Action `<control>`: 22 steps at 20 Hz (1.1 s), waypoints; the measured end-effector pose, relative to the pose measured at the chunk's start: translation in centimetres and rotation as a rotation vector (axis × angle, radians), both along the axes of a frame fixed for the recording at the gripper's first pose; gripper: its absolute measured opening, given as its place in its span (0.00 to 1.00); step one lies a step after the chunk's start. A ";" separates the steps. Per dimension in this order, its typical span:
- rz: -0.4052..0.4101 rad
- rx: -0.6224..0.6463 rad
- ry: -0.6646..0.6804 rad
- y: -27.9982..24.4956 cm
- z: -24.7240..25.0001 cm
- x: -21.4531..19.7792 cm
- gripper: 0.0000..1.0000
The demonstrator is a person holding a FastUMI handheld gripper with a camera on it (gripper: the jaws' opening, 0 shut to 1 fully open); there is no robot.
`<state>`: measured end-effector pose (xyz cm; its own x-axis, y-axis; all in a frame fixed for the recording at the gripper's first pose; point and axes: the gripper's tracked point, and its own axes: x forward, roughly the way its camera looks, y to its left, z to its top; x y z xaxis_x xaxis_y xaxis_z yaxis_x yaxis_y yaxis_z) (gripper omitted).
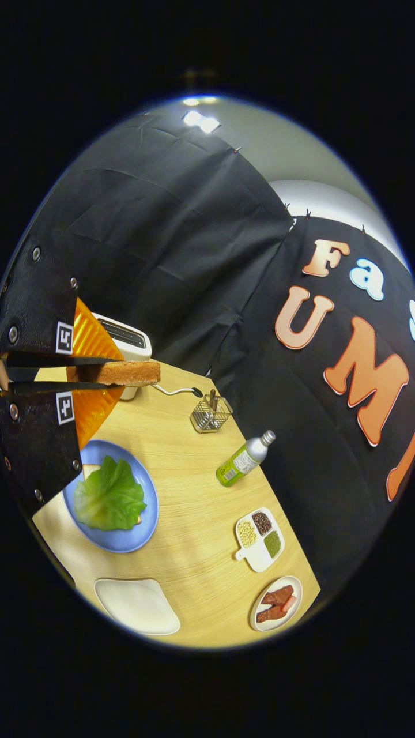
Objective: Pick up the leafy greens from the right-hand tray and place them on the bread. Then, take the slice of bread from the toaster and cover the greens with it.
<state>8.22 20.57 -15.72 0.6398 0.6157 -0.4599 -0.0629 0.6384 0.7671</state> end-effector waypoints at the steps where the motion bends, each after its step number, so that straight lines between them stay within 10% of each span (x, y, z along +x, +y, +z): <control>1: -0.006 0.008 0.007 -0.3 -0.5 -0.1 0.10; 22: -0.111 0.050 0.138 -4.8 -12.6 0.3 0.10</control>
